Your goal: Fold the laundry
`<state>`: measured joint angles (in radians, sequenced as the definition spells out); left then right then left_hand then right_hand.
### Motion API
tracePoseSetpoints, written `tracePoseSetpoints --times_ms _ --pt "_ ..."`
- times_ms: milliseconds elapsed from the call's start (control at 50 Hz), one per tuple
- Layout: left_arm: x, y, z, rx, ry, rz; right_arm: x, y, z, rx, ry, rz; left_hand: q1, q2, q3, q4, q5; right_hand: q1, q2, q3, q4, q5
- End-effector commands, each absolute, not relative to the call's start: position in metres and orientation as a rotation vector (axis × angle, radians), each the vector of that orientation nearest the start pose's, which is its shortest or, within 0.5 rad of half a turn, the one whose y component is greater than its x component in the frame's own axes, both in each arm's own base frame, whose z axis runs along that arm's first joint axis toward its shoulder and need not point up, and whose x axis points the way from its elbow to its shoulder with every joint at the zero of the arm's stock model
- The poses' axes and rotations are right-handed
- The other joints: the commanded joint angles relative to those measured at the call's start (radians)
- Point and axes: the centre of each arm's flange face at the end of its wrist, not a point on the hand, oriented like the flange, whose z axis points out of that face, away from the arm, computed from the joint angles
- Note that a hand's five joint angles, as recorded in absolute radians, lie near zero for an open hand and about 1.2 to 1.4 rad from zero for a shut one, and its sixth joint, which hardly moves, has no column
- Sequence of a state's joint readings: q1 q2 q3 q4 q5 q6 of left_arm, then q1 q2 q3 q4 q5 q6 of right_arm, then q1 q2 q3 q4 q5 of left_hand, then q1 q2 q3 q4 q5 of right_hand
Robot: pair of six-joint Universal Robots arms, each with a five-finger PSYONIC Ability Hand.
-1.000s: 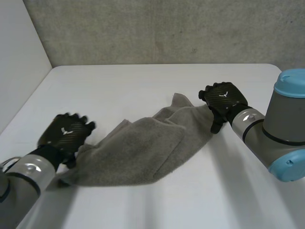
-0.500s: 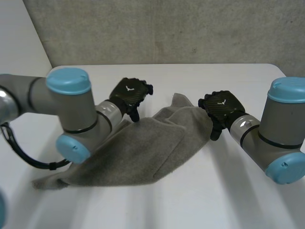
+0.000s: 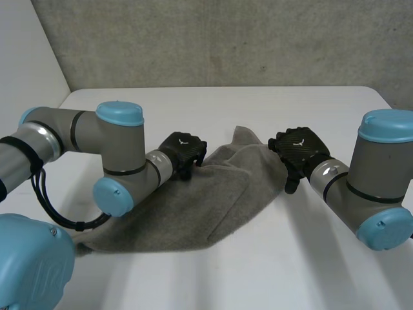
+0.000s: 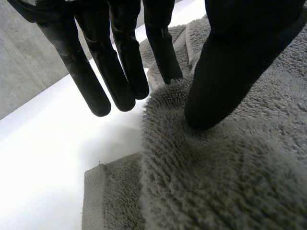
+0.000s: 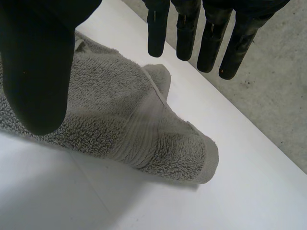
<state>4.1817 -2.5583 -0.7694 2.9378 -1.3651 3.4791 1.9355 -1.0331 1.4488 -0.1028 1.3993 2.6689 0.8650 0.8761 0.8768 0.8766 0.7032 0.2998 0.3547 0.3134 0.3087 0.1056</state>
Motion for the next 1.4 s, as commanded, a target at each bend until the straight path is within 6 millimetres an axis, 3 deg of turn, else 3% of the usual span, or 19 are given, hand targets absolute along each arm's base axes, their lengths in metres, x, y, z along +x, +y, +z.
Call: tracePoseSetpoints --times_ms 20,320,420,480,600,640,660,700,760,860,1040,1120,1200,1220,1240,1260,1300,1360,1400 --pt "-0.364 -0.326 0.133 1.364 2.496 -1.882 0.272 -0.301 0.167 -1.172 2.199 -1.810 -0.152 -0.163 -0.163 -0.163 -0.164 -0.030 -0.085 -0.043 -0.039 -0.010" --pt "-0.362 -0.322 0.124 1.377 2.515 -1.842 0.272 -0.302 0.167 -1.174 2.198 -1.811 0.085 0.074 0.074 0.074 0.073 -0.033 -0.088 -0.046 -0.042 -0.013" --pt "-0.362 -0.322 0.128 1.429 2.443 -1.837 0.272 -0.304 0.172 -1.156 2.191 -1.828 0.526 0.515 0.514 0.514 0.513 -0.033 -0.088 -0.046 -0.042 -0.013" --pt "-0.361 -0.323 0.141 1.457 2.356 -1.869 0.269 -0.310 0.180 -1.128 2.190 -1.862 0.531 0.520 0.519 0.520 0.519 -0.030 -0.085 -0.044 -0.039 -0.010" --pt "-0.357 -0.319 0.192 1.381 2.252 -1.985 0.265 -0.316 0.191 -1.087 2.186 -1.884 0.531 0.520 0.519 0.520 0.519 -0.030 -0.085 -0.043 -0.039 -0.010" --pt "-0.354 -0.304 0.220 1.352 2.212 -2.027 0.264 -0.319 0.198 -1.049 2.176 -1.854 0.531 0.520 0.519 0.520 0.519 -0.033 -0.088 -0.046 -0.042 -0.013" --pt "-0.354 -0.304 0.220 1.352 2.212 -2.027 0.264 -0.320 0.199 -1.048 2.176 -1.854 0.531 0.520 0.519 0.520 0.519 -0.033 -0.088 -0.046 -0.042 -0.013" --pt "-0.345 -0.282 0.252 1.325 2.172 -2.079 0.263 -0.322 0.207 -1.002 2.154 -1.786 0.531 0.520 0.519 0.520 0.519 -0.033 -0.088 -0.046 -0.042 -0.013" --pt "-0.339 -0.269 0.267 1.321 2.152 -2.102 0.266 -0.319 0.216 -0.993 2.098 -1.687 0.531 0.520 0.519 0.520 0.519 -0.033 -0.088 -0.046 -0.042 -0.013" --pt "-0.313 -0.212 0.308 1.329 2.090 -2.185 0.278 -0.312 0.231 -1.046 1.966 -1.568 0.531 0.520 0.519 0.520 0.519 -0.030 -0.085 -0.043 -0.039 -0.010" --pt "-0.280 -0.149 0.338 1.317 1.976 -2.320 0.299 -0.312 0.227 -1.120 1.820 -1.470 0.531 0.520 0.519 0.520 0.519 -0.012 -0.067 -0.026 -0.021 0.007" --pt "-0.266 -0.122 0.344 1.315 1.920 -2.382 0.331 -0.293 0.206 -1.189 1.759 -1.372 0.531 0.520 0.519 0.520 0.519 0.000 -0.055 -0.014 -0.009 0.019" --pt "-0.261 -0.113 0.343 1.315 1.913 -2.391 0.349 -0.276 0.188 -1.236 1.743 -1.305 0.531 0.520 0.519 0.520 0.519 0.008 -0.047 -0.005 -0.001 0.028" --pt "-0.260 -0.110 0.342 1.319 1.913 -2.392 0.354 -0.272 0.179 -1.248 1.744 -1.284 0.531 0.520 0.519 0.520 0.519 0.081 0.026 0.067 0.072 0.101" --pt "-0.259 -0.108 0.340 1.319 1.918 -2.386 0.356 -0.275 0.172 -1.254 1.758 -1.296 0.531 0.520 0.519 0.520 0.519 0.358 0.303 0.344 0.349 0.377" --pt "-0.259 -0.108 0.340 1.320 1.918 -2.386 0.356 -0.275 0.172 -1.254 1.758 -1.296 0.531 0.520 0.519 0.520 0.519 0.361 0.306 0.347 0.352 0.380" --pt "-0.258 -0.109 0.337 1.318 1.930 -2.371 0.359 -0.294 0.177 -1.249 1.806 -1.468 0.531 0.520 0.519 0.520 0.519 1.000 0.945 0.987 0.991 1.020" --pt "-0.259 -0.115 0.332 1.291 1.944 -2.343 0.358 -0.308 0.188 -1.228 1.837 -1.608 0.531 0.520 0.519 0.520 0.519 1.096 1.042 1.083 1.088 1.116" --pt "-0.264 -0.137 0.324 1.246 1.953 -2.320 0.353 -0.332 0.227 -1.145 1.846 -1.934 0.531 0.520 0.519 0.520 0.519 1.096 1.042 1.083 1.088 1.116"
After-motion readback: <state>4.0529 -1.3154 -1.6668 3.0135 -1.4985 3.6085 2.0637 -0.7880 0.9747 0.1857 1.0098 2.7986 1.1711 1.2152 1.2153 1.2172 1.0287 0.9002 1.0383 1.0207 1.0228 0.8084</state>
